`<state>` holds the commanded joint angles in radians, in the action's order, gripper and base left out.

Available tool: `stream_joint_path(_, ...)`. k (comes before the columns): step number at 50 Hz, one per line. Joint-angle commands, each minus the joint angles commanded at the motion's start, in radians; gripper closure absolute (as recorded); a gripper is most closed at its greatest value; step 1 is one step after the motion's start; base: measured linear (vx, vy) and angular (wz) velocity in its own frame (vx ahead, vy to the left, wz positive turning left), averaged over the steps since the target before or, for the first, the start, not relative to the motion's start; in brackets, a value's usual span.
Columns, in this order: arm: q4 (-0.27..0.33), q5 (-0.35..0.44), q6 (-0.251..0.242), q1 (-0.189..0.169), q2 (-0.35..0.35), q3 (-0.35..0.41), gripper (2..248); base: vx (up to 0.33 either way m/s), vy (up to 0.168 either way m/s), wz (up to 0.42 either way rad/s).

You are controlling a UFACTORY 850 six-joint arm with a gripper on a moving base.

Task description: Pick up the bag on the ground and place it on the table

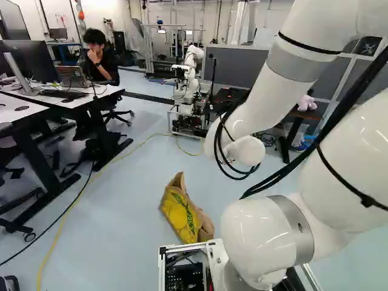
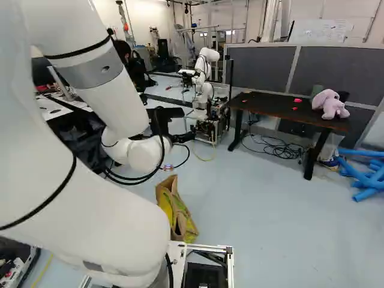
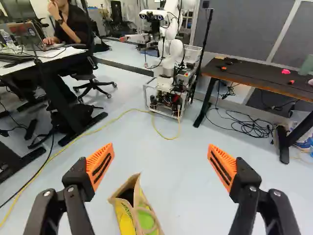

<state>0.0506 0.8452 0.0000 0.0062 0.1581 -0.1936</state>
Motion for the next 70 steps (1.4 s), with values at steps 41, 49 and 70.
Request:
stream_joint_path(41,0.07,-0.159,0.0,0.037,-0.301,-0.226,3,0.0,0.0,0.0)
stream_joint_path(49,0.07,-0.203,0.0,0.046,-0.367,-0.278,3,0.0,0.0,0.0)
stream_joint_path(70,0.07,-0.326,0.0,0.083,-0.528,-0.411,3,0.0,0.0,0.0)
